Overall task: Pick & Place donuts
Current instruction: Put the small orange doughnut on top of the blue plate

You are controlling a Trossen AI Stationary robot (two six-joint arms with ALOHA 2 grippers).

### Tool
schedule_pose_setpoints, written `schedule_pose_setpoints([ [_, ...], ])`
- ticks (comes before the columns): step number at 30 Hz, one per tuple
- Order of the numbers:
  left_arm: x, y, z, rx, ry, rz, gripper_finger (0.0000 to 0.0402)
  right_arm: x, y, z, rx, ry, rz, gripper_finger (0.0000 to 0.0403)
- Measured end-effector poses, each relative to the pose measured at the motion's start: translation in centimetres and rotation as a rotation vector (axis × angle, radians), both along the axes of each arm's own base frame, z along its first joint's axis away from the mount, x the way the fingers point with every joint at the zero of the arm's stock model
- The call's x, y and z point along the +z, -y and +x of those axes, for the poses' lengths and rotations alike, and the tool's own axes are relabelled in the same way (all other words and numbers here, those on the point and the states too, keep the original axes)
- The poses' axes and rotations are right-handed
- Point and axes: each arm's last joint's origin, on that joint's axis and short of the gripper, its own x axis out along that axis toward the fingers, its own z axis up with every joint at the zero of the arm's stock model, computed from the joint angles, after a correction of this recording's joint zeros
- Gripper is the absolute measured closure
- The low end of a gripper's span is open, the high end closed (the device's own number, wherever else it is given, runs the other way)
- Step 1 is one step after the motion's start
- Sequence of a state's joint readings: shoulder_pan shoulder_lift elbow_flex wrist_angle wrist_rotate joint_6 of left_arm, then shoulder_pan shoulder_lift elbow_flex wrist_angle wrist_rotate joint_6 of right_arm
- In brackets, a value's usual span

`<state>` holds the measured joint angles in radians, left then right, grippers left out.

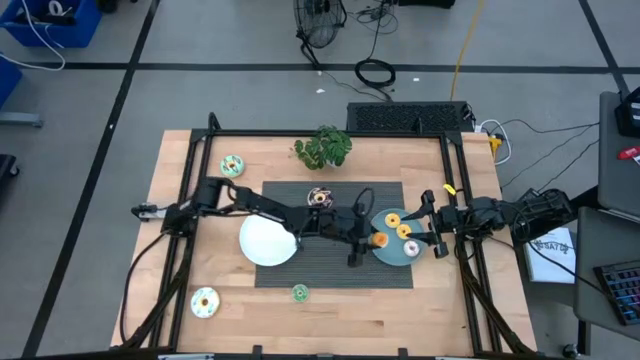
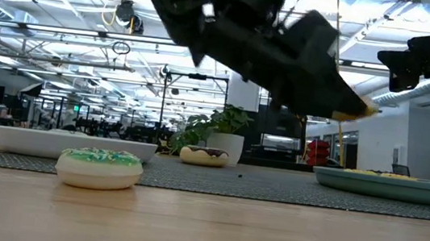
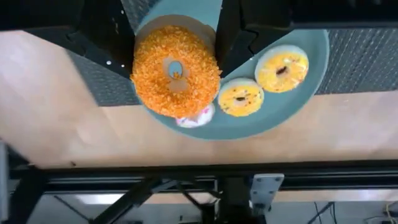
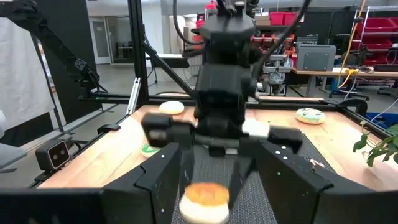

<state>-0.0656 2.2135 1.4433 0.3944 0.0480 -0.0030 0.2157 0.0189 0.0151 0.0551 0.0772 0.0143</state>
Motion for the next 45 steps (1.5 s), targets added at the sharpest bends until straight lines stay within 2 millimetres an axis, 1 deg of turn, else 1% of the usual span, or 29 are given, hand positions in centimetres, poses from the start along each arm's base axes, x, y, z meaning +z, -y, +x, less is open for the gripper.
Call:
schedule_pose_setpoints([
  [4, -1.6, 0.0, 1.9, 0.005, -0.028, 0.004, 0.0201, 0.0, 0.0, 0.0, 0.000, -0.002, 0.000, 0.0207],
  [7, -2.8, 0.1, 3.0, 0.003, -0.066, 0.012, 0.0207, 0.0, 0.0, 0.0, 0.000, -0.005, -0.001, 0.0206],
  [9, -3.2, 0.1, 3.4, -0.004, -0.085, 0.032, 0.0211, 0.0, 0.0, 0.0, 0.000, -0.006, -0.001, 0.0206],
  [13, -3.7, -0.1, 3.6, 0.034, -0.115, 0.091, 0.0211, -0.1, 0.0, 0.1, 0.000, -0.007, -0.001, 0.0206],
  [17, -4.0, -1.0, 3.5, 0.096, -0.155, 0.122, 0.0207, -0.1, 0.0, 0.1, 0.000, -0.008, -0.001, 0.0207],
  [23, -4.4, -2.5, 3.3, 0.177, -0.206, 0.031, 0.0213, -0.1, 0.0, 0.1, 0.000, -0.007, -0.002, 0.0206],
  [28, -4.3, -2.8, 3.3, 0.202, -0.194, -0.008, 0.0211, -0.1, 0.0, 0.1, 0.000, -0.008, -0.002, 0.0207],
  [35, -4.4, -2.8, 3.3, 0.217, -0.208, -0.034, 0.0185, -0.1, 0.0, 0.1, 0.000, -0.008, -0.001, 0.0206],
  [45, -4.4, -2.1, 3.2, 0.194, -0.213, -0.014, 0.0111, -0.1, 0.0, 0.1, 0.000, -0.008, -0.001, 0.0207],
])
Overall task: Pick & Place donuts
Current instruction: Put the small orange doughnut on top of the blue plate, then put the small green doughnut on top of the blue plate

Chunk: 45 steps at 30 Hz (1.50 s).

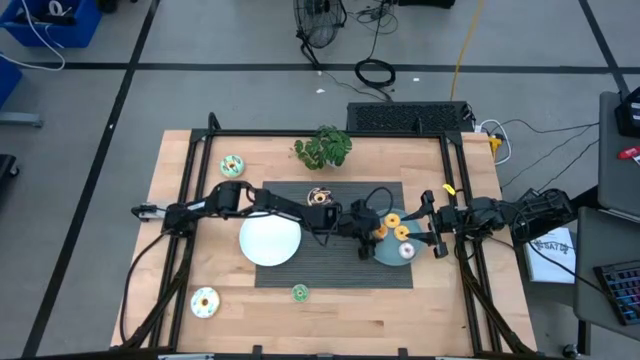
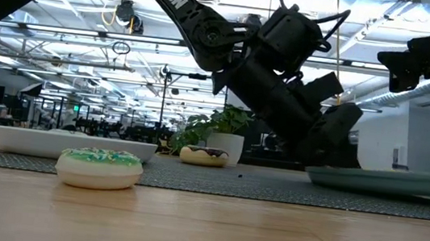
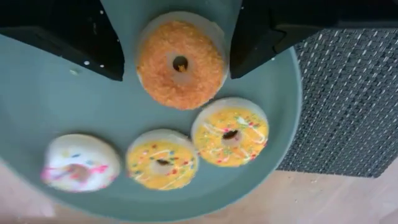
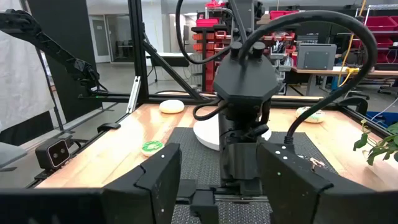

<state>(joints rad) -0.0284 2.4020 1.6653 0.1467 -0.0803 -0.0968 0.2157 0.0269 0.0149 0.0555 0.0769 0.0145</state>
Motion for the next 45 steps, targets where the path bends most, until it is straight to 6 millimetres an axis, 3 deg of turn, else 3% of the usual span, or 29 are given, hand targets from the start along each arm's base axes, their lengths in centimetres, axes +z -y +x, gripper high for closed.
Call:
schedule_pose_setpoints([
  [10, 0.8, 0.0, -0.1, -0.021, 0.007, 0.030, 0.0080, 0.0, 0.0, 0.0, 0.000, 0.000, 0.000, 0.0206],
  [21, 5.9, 0.3, -0.8, -0.065, 0.065, 0.091, 0.0096, 0.0, 0.0, 0.0, 0.000, 0.000, 0.000, 0.0206],
  [25, 6.9, 0.7, -1.7, -0.120, -0.031, 0.152, 0.0094, 0.0, 0.0, 0.0, 0.000, 0.000, 0.000, 0.0206],
  [32, 6.6, 2.1, -4.3, -0.185, -0.311, 0.165, 0.0103, 0.0, 0.0, 0.0, 0.000, 0.000, 0.000, 0.0206],
  [45, 5.5, 7.2, -8.0, -0.301, -0.641, 0.067, 0.0111, 0.0, 0.0, 0.0, 0.000, 0.000, 0.000, 0.0206],
])
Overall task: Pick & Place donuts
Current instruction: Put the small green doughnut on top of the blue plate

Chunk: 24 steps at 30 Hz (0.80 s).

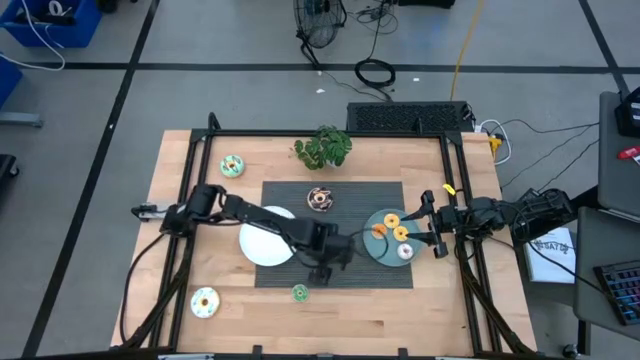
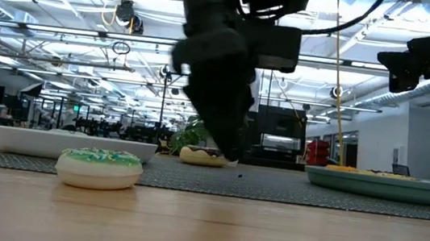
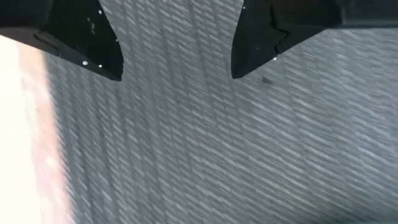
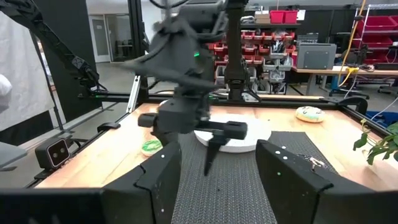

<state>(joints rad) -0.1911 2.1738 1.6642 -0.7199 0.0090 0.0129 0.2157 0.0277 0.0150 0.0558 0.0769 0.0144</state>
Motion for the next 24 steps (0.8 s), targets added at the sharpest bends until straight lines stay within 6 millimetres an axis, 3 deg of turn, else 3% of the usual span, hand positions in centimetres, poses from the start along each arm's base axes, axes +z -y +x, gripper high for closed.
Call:
schedule_pose_setpoints([
  [9, -0.4, 3.1, -2.4, -0.050, -0.216, -0.131, 0.0117, 0.0, 0.0, 0.0, 0.000, 0.000, 0.000, 0.0206],
  [24, -0.4, 6.6, -4.0, -0.017, -0.288, -0.149, 0.0124, 0.0, 0.0, 0.0, 0.000, 0.000, 0.000, 0.0207],
])
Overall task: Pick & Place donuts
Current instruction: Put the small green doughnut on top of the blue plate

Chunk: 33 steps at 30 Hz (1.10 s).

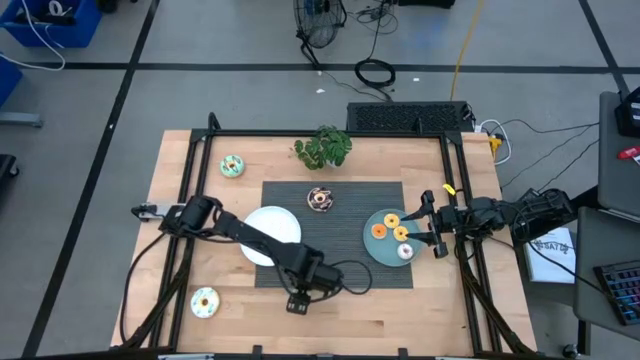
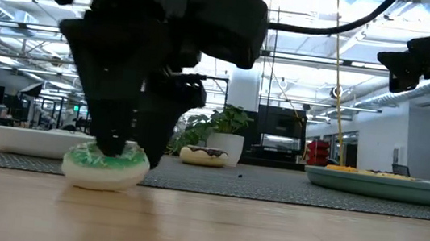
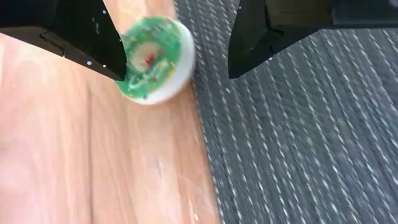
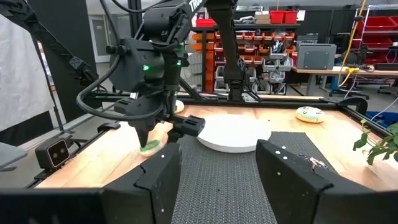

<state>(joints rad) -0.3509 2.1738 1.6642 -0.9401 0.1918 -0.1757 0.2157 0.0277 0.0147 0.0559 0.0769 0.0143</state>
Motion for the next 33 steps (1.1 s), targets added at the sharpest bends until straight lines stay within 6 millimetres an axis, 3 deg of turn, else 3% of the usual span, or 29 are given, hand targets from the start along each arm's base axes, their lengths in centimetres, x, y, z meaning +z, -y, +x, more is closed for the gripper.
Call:
schedule_pose_setpoints([
  [10, 0.0, 0.4, -0.2, 0.007, -0.012, 0.001, 0.0133, 0.0, 0.0, 0.0, 0.000, 0.000, 0.000, 0.0206],
  [20, 0.0, -0.8, -0.1, 0.065, -0.058, -0.013, 0.0141, 0.0, 0.0, 0.0, 0.000, 0.000, 0.000, 0.0206],
  [33, 0.1, 0.2, -0.7, 0.075, -0.090, -0.017, 0.0149, 0.0, 0.0, 0.0, 0.000, 0.000, 0.000, 0.0206],
])
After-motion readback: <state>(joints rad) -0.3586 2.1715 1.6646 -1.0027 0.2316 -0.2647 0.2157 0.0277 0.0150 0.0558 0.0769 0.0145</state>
